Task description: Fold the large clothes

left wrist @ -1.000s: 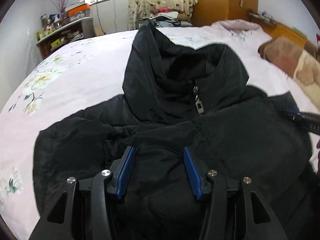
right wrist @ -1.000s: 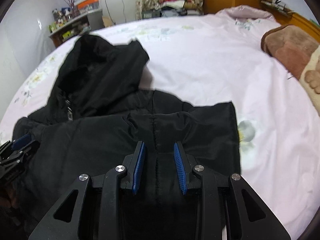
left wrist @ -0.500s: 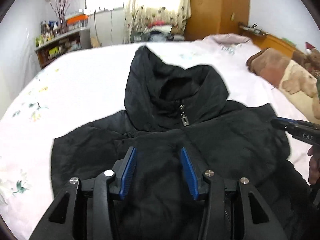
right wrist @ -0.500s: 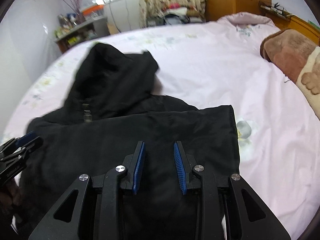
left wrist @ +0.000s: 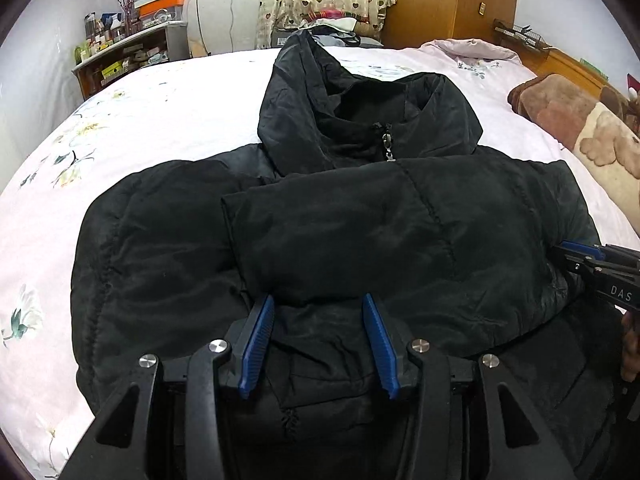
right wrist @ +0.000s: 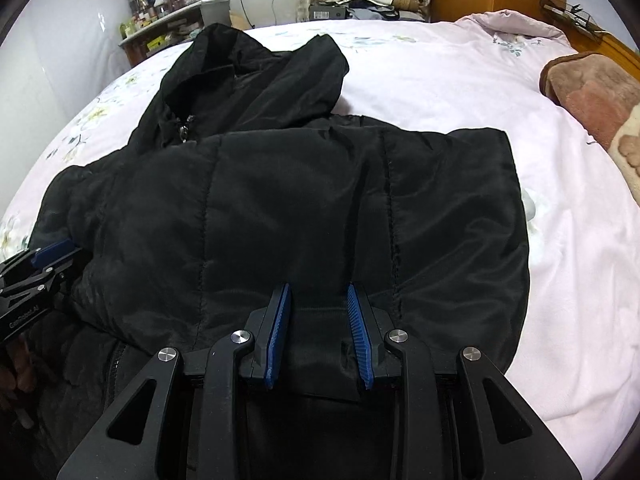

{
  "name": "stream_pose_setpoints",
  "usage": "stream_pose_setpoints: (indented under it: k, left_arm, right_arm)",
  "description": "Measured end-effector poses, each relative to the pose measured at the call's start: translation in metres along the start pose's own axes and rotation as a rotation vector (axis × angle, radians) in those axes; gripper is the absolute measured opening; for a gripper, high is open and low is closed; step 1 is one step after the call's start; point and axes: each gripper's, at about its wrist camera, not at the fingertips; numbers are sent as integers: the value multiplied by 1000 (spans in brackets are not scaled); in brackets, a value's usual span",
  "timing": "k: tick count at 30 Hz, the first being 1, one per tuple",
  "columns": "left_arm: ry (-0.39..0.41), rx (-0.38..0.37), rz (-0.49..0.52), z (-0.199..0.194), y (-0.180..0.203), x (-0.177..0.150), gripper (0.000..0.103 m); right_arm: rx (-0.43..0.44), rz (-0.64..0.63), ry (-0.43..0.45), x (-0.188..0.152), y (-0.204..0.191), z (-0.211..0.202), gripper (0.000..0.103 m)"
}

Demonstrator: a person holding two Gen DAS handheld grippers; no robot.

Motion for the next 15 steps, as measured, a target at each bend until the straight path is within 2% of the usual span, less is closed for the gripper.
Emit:
stream_pose_setpoints:
  k: [9, 13, 15]
  left_arm:
    - [-38, 15, 4, -6, 1, 8, 50]
    - [-18, 11, 3, -32, 0, 15, 50]
    - [2, 10, 0, -44, -1, 18, 50]
  right_arm:
    - [-14, 5, -62, 9, -2, 1, 31]
    - [-1, 49, -12, 16, -2, -27, 32]
    - [6, 53, 8, 17, -3, -39, 37]
Point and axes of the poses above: each gripper's, at about its wrist camera, not at the fingertips, and z roughly the way its jaws point, y to its right, x to its top, and after that the axes turned 4 degrees about y, right-handed
